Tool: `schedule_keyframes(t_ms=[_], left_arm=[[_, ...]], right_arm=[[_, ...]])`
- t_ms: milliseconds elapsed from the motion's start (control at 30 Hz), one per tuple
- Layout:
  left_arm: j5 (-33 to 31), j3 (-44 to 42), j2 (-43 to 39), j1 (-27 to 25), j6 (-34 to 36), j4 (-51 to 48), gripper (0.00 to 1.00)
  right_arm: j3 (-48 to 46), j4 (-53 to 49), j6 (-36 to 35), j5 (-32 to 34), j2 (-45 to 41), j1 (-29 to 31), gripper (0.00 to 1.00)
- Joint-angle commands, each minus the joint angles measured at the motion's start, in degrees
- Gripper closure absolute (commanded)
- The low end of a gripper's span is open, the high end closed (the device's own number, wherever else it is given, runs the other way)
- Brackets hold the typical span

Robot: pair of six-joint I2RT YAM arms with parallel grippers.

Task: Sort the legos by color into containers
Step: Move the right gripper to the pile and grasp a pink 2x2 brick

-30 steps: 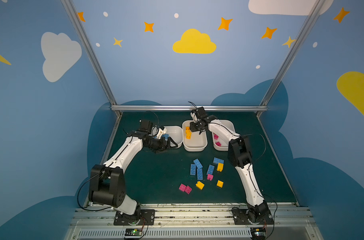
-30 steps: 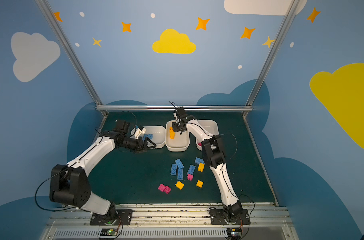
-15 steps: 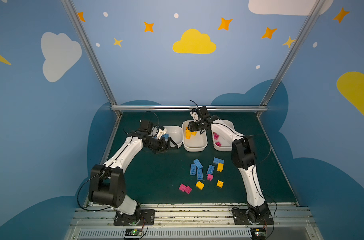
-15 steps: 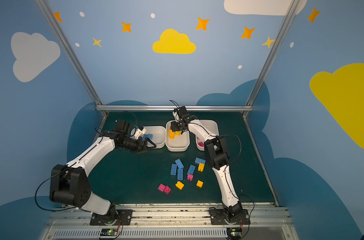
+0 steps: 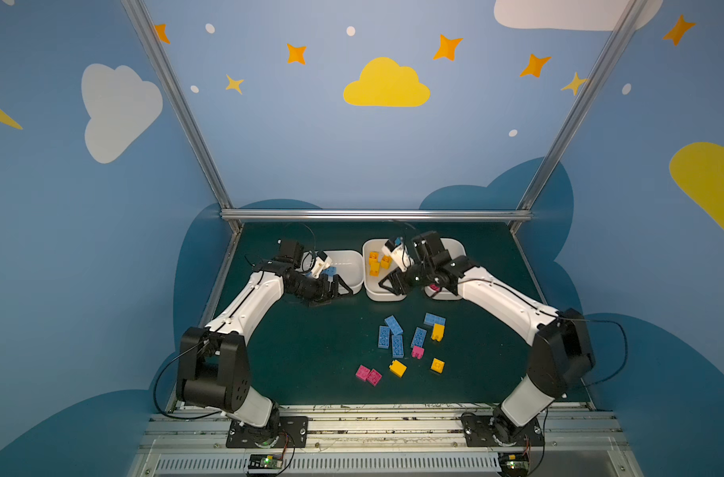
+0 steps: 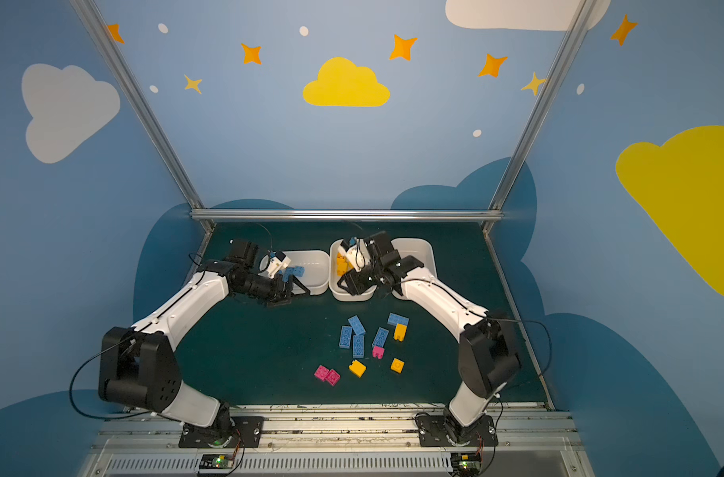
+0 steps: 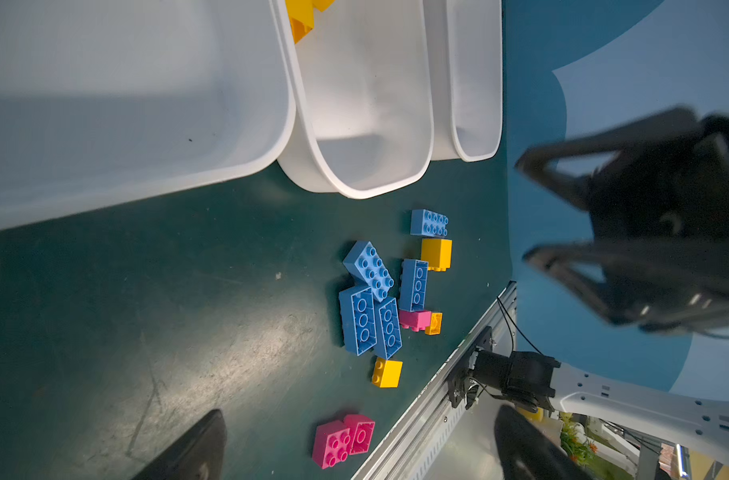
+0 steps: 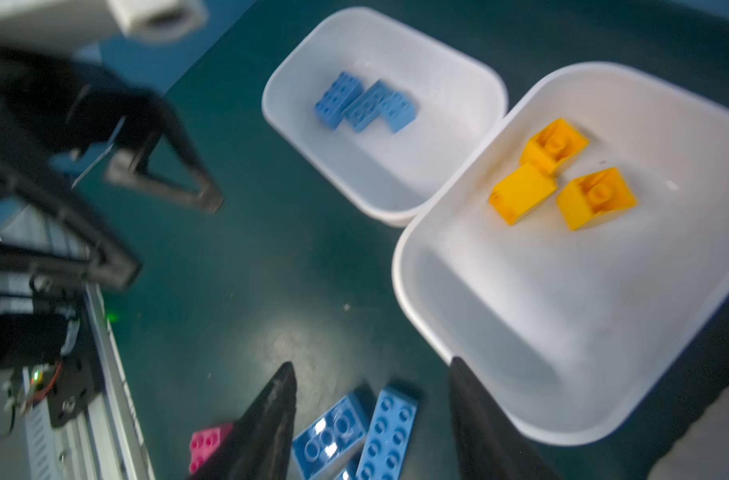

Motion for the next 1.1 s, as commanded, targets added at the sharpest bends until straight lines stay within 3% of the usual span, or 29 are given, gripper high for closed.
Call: schedule_keyframes(t_ms=[0,167,300,567,1067], left_arm=[[-0.3,1.0,-0.3,0.7,1.8,-2.3,0.01],[-0.9,1.3,-0.3,1.2,2.4,-3.3,0.01],[-1.7,2.0,-0.7,1.8,2.8,-4.4,0.01],[-1.5,0.4,-1.3,2.1,2.7,-4.0,0.01],[-1.5,-1.8,-2.1,2.4,2.3,-2.6,0.01]], right_arm=[[-6.5,-1.2,-5.6,-0.1,-5.1,4.8,0.41],[-13.3,-0.4,-7.5,3.4,-8.1,12.5,0.41],[-13.9,0.5,-5.9,9.9,-5.9,19.3,0.39],[-0.5,-13.8,3.3,19.8,7.8,28.1,0.35],[3.1,-15.5,3.1,19.5,18.6,30.2,0.37]])
